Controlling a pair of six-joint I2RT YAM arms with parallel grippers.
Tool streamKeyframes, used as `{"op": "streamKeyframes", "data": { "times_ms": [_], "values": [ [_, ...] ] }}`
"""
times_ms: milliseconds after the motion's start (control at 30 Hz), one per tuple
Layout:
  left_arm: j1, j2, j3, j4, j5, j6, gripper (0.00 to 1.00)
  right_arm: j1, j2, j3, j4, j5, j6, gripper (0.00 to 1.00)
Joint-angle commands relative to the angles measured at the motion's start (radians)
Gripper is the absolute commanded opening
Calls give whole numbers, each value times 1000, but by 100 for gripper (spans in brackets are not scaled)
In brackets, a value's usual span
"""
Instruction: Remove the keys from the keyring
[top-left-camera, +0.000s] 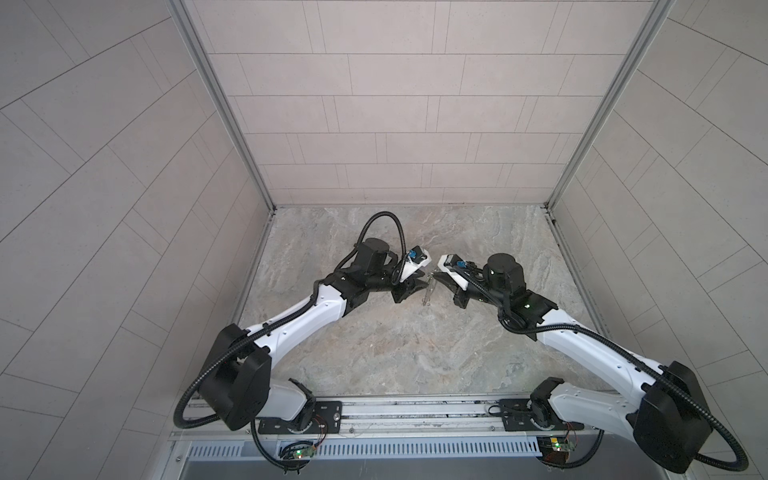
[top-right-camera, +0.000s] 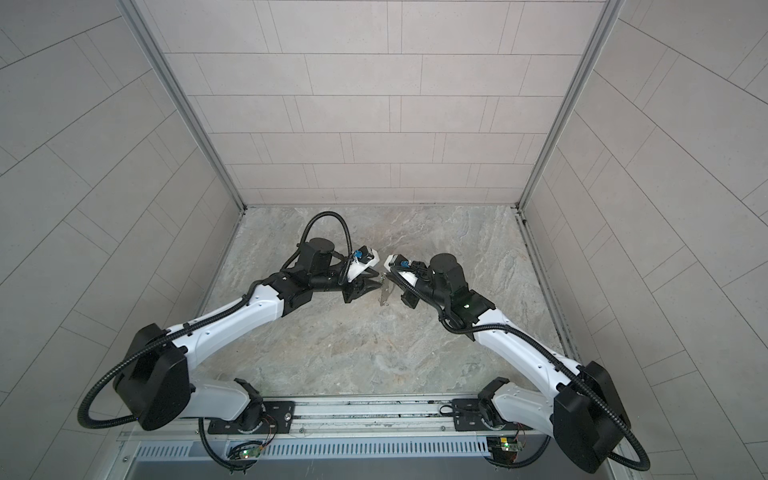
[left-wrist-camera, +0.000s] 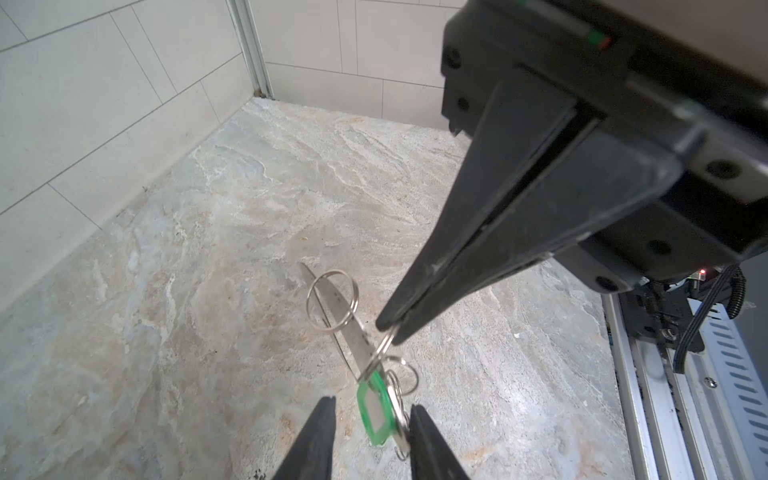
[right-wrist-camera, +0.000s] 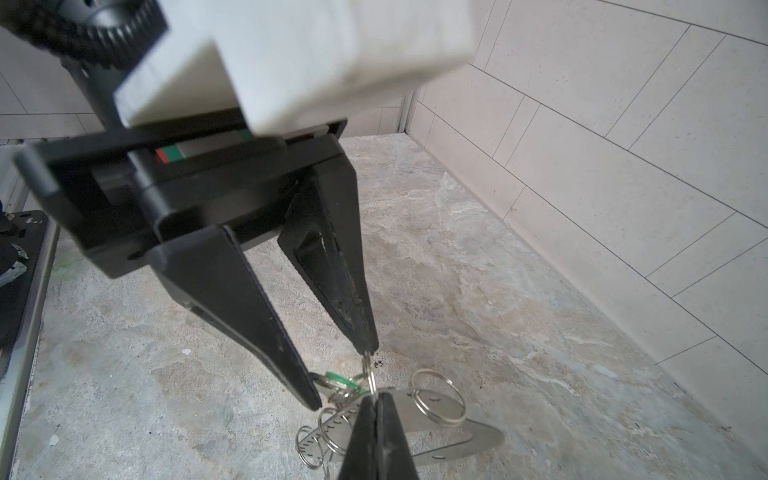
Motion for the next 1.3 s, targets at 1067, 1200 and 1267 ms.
{"op": "streamKeyframes", "data": {
  "times_ms": [1067, 1200, 1267],
  "values": [
    [-60, 105, 144, -88, -91, 106, 0, -20, 29, 6, 134, 55, 176, 0],
    [-55, 95, 137, -136, -133, 112, 0, -24, 13, 8, 103, 69, 156, 0],
    [-45, 90, 136, -179, -143, 112, 0, -34, 7, 19, 53, 83, 144, 0]
  ]
}}
